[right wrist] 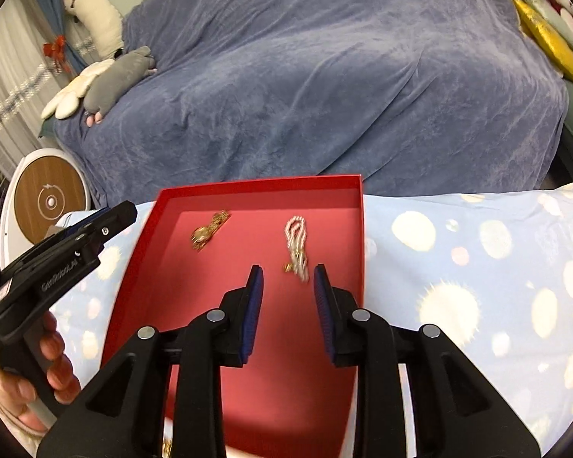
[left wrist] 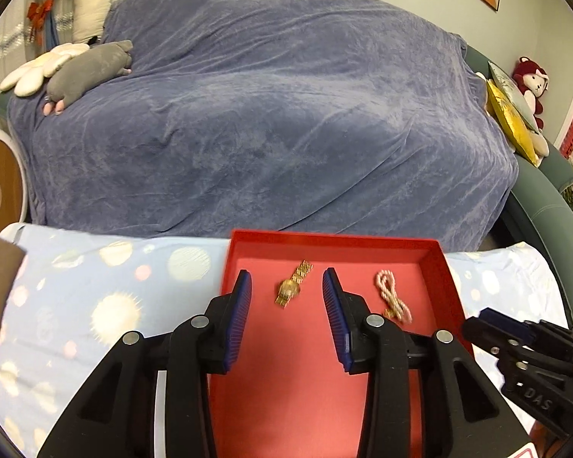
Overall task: Organize jewelry
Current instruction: 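Carry both into the red box and open both grippers to release them, then grasp the gold chain bangle with the right gripper while the left grasps the beaded bracelet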
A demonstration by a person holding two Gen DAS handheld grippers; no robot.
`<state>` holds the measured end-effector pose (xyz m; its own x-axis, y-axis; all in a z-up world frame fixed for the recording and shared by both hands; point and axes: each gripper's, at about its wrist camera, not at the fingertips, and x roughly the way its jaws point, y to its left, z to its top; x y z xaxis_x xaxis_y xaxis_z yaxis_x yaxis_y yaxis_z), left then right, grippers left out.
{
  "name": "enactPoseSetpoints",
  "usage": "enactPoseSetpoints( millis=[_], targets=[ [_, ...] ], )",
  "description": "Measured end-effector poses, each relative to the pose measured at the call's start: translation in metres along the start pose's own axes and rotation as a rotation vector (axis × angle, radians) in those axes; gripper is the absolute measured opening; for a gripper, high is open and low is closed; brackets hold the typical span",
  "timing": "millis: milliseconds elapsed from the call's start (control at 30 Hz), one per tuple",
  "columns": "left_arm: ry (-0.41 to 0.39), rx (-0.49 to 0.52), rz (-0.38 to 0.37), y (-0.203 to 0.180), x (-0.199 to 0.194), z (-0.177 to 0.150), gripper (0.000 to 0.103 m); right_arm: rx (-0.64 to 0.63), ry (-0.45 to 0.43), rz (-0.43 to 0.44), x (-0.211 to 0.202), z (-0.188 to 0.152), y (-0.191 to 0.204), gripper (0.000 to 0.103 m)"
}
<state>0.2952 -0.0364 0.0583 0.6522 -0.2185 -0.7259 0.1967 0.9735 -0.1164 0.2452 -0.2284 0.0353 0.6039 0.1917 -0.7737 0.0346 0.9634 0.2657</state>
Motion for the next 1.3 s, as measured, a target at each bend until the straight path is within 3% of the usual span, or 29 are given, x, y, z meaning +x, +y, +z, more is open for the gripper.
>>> enactPoseSetpoints(
  millis=[67, 167, 300, 433, 633, 767, 1100, 1200, 1300],
  targets=[
    [-0.005, 0.007, 0.005, 0.002, -0.028, -0.013, 0.038, -0.007, -0.025, -0.001, -0.029, -0.017, 0.006, 0.036],
    [-0.014, 0.017, 0.008, 0.005, -0.065, -0.038, 0.051, -0.011, -0.045, 0.019, -0.065, -0.043, 0.015, 0.036],
    [-0.013, 0.029, 0.021, 0.011, -0.103, -0.069, 0.058, -0.012, -0.043, 0.04, -0.1, -0.078, 0.022, 0.036],
    [-0.007, 0.002, 0.028, 0.02, -0.13, -0.103, 0.058, 0.012, -0.057, 0.034, -0.125, -0.123, 0.02, 0.041],
    [0.007, -0.02, 0.073, 0.029, -0.145, -0.159, 0.058, 0.012, 0.002, -0.022, -0.111, -0.187, 0.022, 0.042],
    [0.041, -0.055, 0.072, 0.036, -0.14, -0.191, 0.058, 0.02, 0.057, -0.02, -0.088, -0.21, 0.02, 0.042],
    [0.092, -0.061, 0.061, 0.045, -0.115, -0.212, 0.058, -0.051, 0.082, -0.018, -0.057, -0.219, 0.037, 0.042],
    [0.098, -0.062, 0.058, 0.047, -0.113, -0.212, 0.058, -0.059, 0.083, -0.029, -0.051, -0.219, 0.037, 0.051],
    [0.105, -0.059, 0.053, 0.047, -0.111, -0.213, 0.062, -0.056, 0.099, -0.027, -0.044, -0.219, 0.037, 0.051]
  ],
)
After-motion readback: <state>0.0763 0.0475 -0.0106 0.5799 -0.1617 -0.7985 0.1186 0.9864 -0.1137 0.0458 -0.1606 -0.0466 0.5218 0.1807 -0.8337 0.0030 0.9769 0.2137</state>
